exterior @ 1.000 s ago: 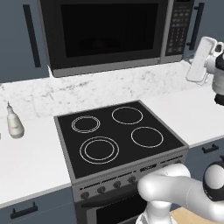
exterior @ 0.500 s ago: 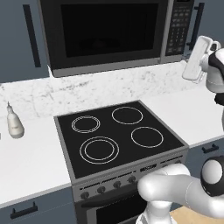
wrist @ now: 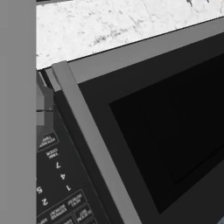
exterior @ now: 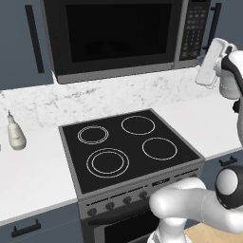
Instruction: Pick the onion from the sink and place it in the bowl. Then pick the bowl and place it in the microwave. Then close the microwave door and press the start button.
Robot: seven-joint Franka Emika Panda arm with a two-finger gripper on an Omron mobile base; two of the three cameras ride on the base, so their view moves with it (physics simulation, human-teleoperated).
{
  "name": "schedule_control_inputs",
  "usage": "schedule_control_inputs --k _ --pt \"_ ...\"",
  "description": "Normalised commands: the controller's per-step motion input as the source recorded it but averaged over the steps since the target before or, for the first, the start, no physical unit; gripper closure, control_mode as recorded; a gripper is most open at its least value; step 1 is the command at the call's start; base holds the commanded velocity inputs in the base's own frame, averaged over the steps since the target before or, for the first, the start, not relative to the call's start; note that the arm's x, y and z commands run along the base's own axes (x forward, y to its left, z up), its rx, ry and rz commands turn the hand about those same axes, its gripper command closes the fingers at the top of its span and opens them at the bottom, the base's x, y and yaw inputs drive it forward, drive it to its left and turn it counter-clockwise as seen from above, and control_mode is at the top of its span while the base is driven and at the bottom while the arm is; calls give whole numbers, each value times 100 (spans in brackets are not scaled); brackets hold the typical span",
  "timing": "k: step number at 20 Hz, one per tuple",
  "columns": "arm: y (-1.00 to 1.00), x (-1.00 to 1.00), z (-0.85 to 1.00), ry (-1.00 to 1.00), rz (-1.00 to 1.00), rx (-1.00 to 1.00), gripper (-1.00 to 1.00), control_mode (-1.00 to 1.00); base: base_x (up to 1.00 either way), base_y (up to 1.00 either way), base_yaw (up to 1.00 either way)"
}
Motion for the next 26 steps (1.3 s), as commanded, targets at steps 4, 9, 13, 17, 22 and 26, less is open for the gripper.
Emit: schedule_control_inputs --k 4,9,13,17,22,26 --pt "0 15 -2 0 -2 0 100 -100 0 0 0" --pt "0 13 -3 0 -1 0 100 -100 0 0 0" --pt "0 12 0 0 -2 0 100 -100 0 0 0" --pt "0 12 0 0 -2 0 100 -100 0 0 0" --pt "0 12 -1 0 -2 0 100 -100 0 0 0" --pt "0 3 -3 0 -2 0 100 -100 0 0 0"
